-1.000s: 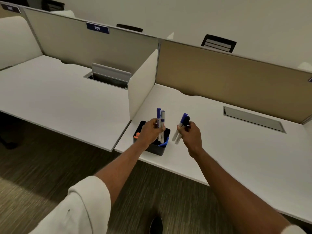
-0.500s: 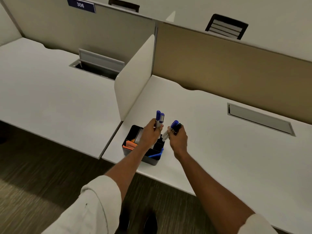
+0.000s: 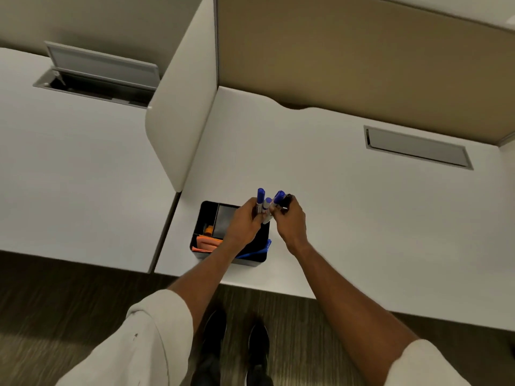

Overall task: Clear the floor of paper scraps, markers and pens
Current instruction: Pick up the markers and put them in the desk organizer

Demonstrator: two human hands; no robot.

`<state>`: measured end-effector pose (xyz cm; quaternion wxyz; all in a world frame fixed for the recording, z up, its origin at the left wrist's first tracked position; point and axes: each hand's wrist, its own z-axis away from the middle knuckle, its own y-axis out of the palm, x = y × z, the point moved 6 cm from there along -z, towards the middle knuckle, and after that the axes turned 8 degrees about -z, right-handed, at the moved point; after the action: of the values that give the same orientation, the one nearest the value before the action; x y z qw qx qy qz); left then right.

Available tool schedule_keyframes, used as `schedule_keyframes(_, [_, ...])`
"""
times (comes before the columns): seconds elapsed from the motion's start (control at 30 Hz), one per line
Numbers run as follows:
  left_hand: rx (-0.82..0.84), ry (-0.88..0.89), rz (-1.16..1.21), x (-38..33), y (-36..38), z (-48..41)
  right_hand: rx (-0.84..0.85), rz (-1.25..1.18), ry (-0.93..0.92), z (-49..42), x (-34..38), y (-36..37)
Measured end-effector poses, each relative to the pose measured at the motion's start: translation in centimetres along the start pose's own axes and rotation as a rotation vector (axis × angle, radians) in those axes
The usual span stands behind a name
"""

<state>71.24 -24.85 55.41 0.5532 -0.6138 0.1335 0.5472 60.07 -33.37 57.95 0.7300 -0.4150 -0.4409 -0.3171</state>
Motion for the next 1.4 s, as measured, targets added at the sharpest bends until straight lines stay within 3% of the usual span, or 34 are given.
schedule_keyframes(0.47, [-0.009, 0.038, -0.119, 1.3, 0.4, -0.2, 0.012, -0.009, 0.071, 0.2, -1.9, 0.8])
schedule_keyframes(0.7, [-0.058, 0.153, -0.365, 0.9, -0.9, -0.1, 0.061, -0.014, 0.070, 0.9, -1.5, 0.4])
schedule_keyframes(0.87, [0.025, 0.366, -0.437, -0.2, -1.0, 0.7, 0.119, 0.255, -0.093, 2.4, 0.1, 0.3])
schedule_keyframes(1.0, [0.116, 0.514, -0.691, -0.3, -0.1, 1.8, 0.270, 0.431, -0.236, 4.6, 0.8, 1.4])
schedule_keyframes(1.17, [0.207, 0.517, -0.720, 0.4, 0.2, 2.9, 0.367, 0.652, -0.284, 5.5, 0.3, 2.0])
schedule_keyframes(1.4, [0.134, 0.406, -0.793, 0.2, -0.8, 5.5, 0.216, 0.861, -0.340, 6.3, -0.7, -1.0])
